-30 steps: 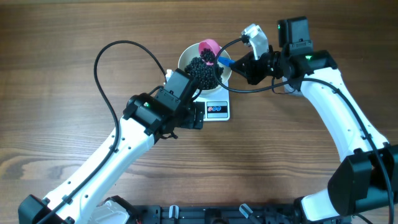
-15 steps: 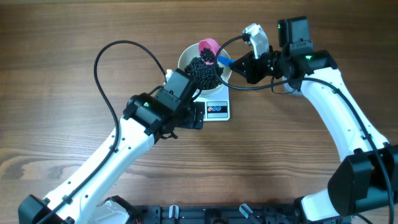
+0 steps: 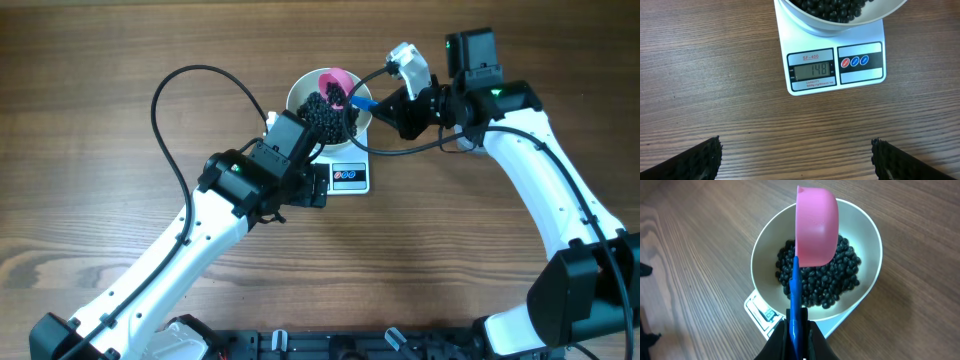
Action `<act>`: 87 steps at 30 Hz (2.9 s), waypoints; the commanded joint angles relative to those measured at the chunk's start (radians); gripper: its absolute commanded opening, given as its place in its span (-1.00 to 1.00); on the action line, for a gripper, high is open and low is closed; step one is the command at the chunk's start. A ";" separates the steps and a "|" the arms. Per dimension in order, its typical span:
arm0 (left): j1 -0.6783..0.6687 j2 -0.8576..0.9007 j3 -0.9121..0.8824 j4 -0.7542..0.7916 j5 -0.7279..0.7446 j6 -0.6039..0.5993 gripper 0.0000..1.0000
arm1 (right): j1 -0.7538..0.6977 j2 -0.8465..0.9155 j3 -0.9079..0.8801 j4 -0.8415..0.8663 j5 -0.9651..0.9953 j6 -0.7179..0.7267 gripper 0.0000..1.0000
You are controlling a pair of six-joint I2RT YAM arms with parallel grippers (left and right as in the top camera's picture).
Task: Scoop item into bowl and weigh 150g on scale
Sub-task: 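Tilt the scoop gradually to trickle beans into the bowl, then move the scoop back and lay it in the bean tub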
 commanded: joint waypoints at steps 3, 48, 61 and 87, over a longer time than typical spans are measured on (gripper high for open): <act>-0.002 -0.014 -0.006 0.003 -0.013 -0.013 1.00 | -0.003 -0.022 0.019 0.045 0.005 0.145 -0.91; -0.002 -0.014 -0.006 0.003 -0.013 -0.013 1.00 | 0.000 -0.022 0.019 0.039 0.029 0.131 -0.92; -0.002 -0.014 -0.007 0.003 -0.013 -0.013 1.00 | -0.001 -0.022 0.019 0.041 0.020 0.269 -0.91; -0.001 -0.014 -0.006 0.003 -0.013 -0.013 1.00 | -0.545 -0.024 0.019 -0.071 -0.214 0.520 -0.91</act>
